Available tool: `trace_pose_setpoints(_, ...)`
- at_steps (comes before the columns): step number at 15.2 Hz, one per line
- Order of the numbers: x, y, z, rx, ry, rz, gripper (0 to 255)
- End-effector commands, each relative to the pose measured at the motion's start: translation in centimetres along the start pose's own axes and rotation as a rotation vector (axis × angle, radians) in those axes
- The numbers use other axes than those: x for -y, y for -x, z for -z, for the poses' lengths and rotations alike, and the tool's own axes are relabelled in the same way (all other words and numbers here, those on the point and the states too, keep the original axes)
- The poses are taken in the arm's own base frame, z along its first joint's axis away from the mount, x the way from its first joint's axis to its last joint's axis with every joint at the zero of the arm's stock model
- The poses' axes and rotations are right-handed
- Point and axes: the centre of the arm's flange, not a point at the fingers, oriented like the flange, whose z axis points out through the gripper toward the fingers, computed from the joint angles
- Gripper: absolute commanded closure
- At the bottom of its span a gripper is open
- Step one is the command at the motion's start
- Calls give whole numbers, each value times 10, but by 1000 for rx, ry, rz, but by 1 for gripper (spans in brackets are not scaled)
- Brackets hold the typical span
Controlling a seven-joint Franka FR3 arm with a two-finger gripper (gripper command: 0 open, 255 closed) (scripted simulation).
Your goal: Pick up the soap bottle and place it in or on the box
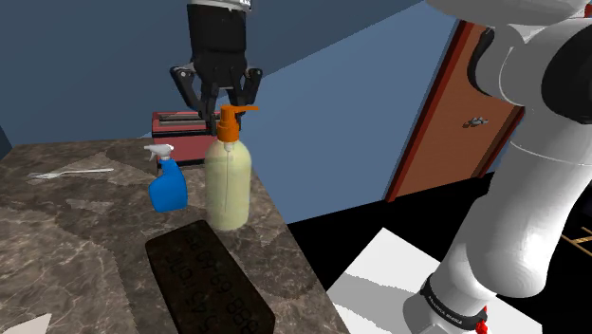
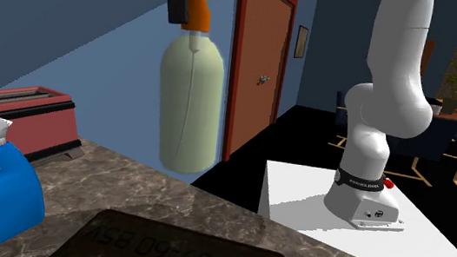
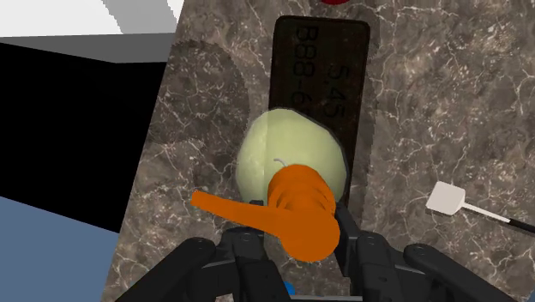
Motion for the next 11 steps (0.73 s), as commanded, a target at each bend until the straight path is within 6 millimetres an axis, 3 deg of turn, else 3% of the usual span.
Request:
trace_pose_setpoints(1, 23, 1, 10, 0, -1, -3, 255)
trace_pose_setpoints(4, 65, 0, 30, 0, -1, -3, 255)
trace_pose_setpoints(11, 66, -2, -6, 0, -1, -3, 255)
